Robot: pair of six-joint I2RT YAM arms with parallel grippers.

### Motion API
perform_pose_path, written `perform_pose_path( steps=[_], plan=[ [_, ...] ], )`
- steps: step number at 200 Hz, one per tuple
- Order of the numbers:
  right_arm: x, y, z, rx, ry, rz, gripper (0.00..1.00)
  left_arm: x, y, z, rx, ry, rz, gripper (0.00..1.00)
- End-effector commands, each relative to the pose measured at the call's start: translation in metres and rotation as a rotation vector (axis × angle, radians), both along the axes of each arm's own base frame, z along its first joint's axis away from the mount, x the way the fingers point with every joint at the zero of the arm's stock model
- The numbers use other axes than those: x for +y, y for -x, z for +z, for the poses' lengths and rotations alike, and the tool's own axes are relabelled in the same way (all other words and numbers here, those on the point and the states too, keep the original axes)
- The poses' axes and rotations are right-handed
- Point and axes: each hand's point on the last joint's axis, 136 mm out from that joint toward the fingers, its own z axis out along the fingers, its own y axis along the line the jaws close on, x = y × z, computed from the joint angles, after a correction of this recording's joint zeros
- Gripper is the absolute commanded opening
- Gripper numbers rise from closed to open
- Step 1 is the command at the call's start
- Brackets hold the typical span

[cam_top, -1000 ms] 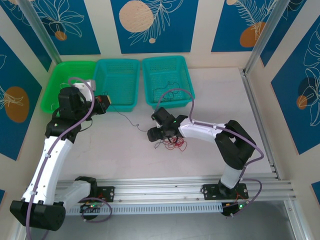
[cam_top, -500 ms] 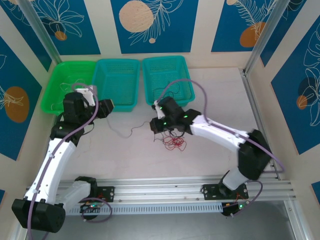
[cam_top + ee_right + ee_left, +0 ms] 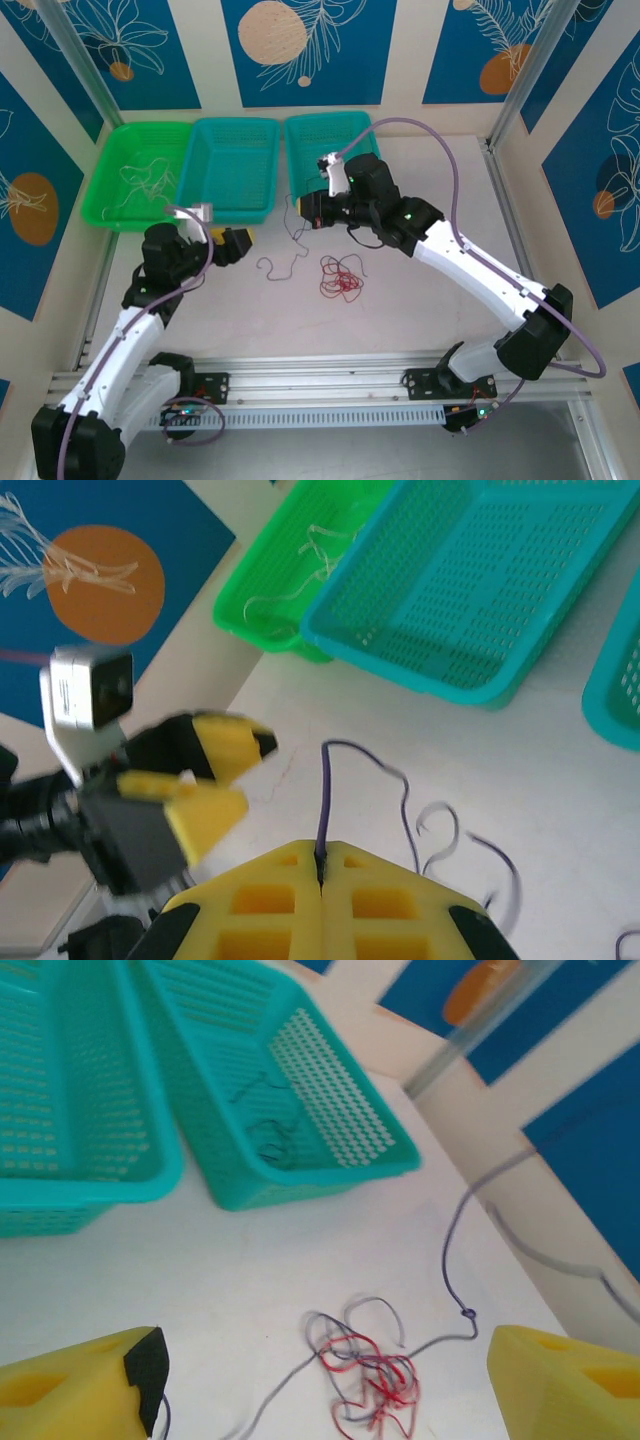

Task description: Untangle the cables

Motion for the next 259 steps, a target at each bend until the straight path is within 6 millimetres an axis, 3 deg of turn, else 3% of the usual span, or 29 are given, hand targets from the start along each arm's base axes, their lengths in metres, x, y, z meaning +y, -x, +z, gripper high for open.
perform_pose_path(
  steps=[1,19,41,94,113,130,138,173,200,217,234,259],
  plan=[
    [-0.012,-0.022,0.038,-0.06,-0.044,-0.115,0.0,-0.019,0.014,0.02,-0.115,0.03,-0.094,0.86],
    [-0.02,-0.041,0.064,-0.115,-0.081,-0.181,0.0,-0.024,0.021,0.023,-0.146,0.018,-0.113,0.88],
    [-0.03,-0.059,0.111,-0.223,-0.132,-0.235,0.0,-0.027,0.028,0.033,-0.196,0.003,-0.133,0.89],
    [-0.037,-0.083,0.22,-0.405,-0.237,-0.275,0.0,-0.023,0.034,0.036,-0.253,-0.035,-0.122,0.92],
    [-0.046,-0.099,0.248,-0.447,-0.269,-0.324,0.0,-0.023,0.033,0.032,-0.25,-0.043,-0.126,0.92],
    [-0.056,-0.123,0.254,-0.461,-0.268,-0.389,0.0,-0.024,0.032,0.029,-0.249,-0.049,-0.126,0.93],
    [-0.061,-0.137,0.252,-0.445,-0.274,-0.414,0.0,-0.024,0.032,0.028,-0.25,-0.051,-0.126,0.93],
    [-0.064,-0.2,0.193,-0.337,-0.21,-0.509,0.0,-0.018,0.026,0.023,-0.23,-0.084,-0.089,0.93],
    [-0.046,-0.233,0.128,-0.237,-0.138,-0.519,0.0,-0.016,0.023,0.018,-0.211,-0.105,-0.072,0.94],
    [-0.038,-0.251,0.075,-0.145,-0.079,-0.549,0.0,-0.016,0.023,0.017,-0.209,-0.106,-0.072,0.94],
    [-0.029,-0.261,0.023,-0.037,-0.026,-0.546,0.0,-0.016,0.024,0.017,-0.208,-0.105,-0.074,0.94],
    [-0.019,-0.265,-0.038,0.094,0.002,-0.537,0.0,-0.015,0.024,0.015,-0.202,-0.108,-0.07,0.94]
  ],
)
